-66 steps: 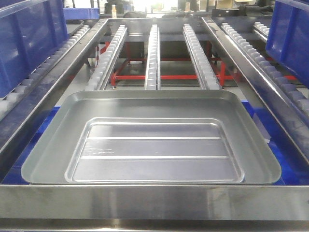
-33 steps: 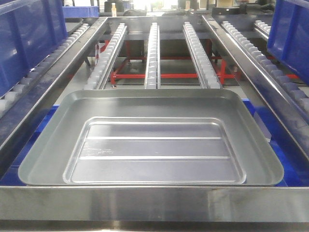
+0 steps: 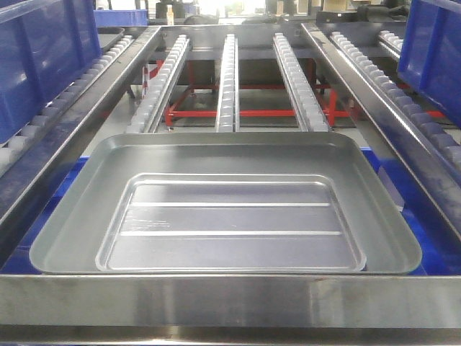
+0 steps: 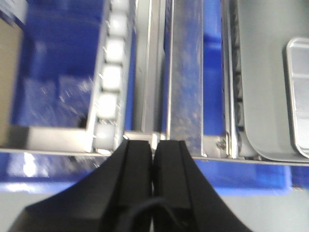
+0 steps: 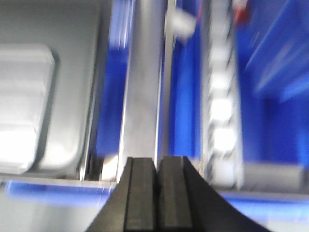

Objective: Grab silver tray and place in blue box

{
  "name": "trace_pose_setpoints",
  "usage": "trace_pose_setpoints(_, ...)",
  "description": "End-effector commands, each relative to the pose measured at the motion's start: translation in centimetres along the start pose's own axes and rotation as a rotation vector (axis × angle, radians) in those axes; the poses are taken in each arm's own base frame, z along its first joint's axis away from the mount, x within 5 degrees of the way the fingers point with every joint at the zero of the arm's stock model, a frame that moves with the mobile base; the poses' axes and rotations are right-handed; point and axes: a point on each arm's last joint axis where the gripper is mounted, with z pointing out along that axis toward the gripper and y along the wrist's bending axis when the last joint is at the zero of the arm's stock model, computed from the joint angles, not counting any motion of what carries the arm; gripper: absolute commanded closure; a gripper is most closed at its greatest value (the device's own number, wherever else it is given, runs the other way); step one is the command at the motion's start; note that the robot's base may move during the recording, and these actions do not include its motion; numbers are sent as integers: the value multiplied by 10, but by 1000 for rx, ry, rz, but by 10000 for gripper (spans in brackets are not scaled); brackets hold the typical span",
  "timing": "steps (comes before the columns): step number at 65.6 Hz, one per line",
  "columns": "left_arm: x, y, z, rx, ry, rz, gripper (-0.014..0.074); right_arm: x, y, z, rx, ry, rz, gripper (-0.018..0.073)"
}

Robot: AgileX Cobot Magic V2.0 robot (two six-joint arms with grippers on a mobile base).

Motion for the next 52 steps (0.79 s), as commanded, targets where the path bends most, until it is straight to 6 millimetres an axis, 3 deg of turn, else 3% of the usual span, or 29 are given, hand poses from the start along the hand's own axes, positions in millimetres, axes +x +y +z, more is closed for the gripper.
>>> trace_pose_setpoints(1,-17,-4,7,45,-41,-87,603,-12,4,10,-32,8,60,503)
trace_pose_setpoints(16,-21,-7,40,96,40,-247,603,-7,5,35,-41,164,123,503)
trace_pose_setpoints(31,-24,-20,45,162,82,-265,602,-21,12,39,-50,229,163,500)
trace_pose_setpoints(42,-38,-53,35,272,68,-197,602,-32,31,42,-33,241,156,500)
trace_pose_setpoints(52,-47,-68,43,187,121,-259,602,-39,63,48,-43,245,113,500)
